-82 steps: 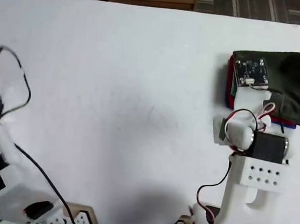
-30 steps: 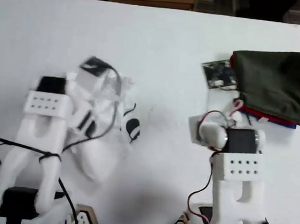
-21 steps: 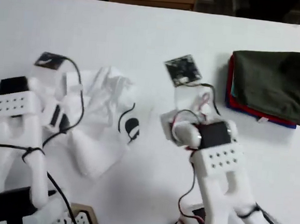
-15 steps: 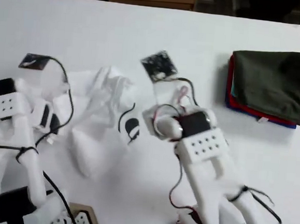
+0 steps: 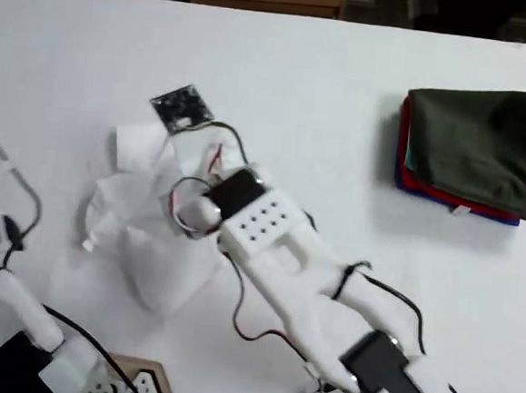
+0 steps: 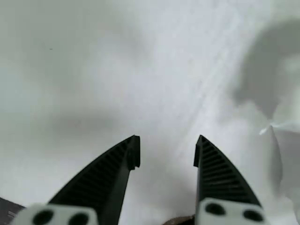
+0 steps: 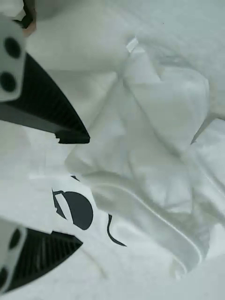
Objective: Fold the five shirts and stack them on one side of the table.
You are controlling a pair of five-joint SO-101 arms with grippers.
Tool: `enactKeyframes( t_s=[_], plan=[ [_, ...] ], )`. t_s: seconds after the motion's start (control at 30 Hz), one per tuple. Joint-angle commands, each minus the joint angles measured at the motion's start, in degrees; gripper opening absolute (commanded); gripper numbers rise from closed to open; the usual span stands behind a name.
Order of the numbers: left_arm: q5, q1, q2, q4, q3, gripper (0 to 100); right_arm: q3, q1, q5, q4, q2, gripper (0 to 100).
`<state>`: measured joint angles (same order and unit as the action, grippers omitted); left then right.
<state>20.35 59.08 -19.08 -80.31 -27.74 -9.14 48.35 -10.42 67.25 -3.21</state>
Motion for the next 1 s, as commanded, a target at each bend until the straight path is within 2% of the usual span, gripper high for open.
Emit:
enactKeyframes(
  t_s=[0.0, 0.3, 0.37, 0.47, 0.53, 0.6, 0.77, 0.97],
  plan=[
    [0.6, 3.3, -1.9, 2.5, 2.1, 21, 5.4, 1.1, -1.9, 1.0, 4.3, 30.3],
    [5.6, 3.9, -1.9, 2.5, 2.1, 21, 12.1, 1.7, -1.9, 1.0, 15.9, 29.0],
    [5.7, 3.9, -1.9, 2.5, 2.1, 21, 13.1, 1.5, -1.6, 1.5, 16.5, 20.7],
    [5.7, 3.9, -1.9, 2.5, 2.1, 21, 14.3, 0.7, -1.5, 2.2, 16.5, 0.1],
    [5.7, 3.7, -1.8, 2.5, 2.1, 21, 14.4, -0.3, -1.5, 2.8, 16.4, 5.5],
    [5.7, 3.6, -1.8, 2.5, 2.0, 21, 14.4, -2.1, -1.4, 2.9, 16.4, 1.9],
    [5.7, 3.5, -1.8, 3.3, 1.5, 21, 14.4, -9.6, -0.9, 3.8, 13.9, 1.8],
    [5.5, 2.2, -1.8, 4.7, 1.5, 21, 14.3, -18.7, 10.1, 7.0, 3.6, 1.8]
  ],
)
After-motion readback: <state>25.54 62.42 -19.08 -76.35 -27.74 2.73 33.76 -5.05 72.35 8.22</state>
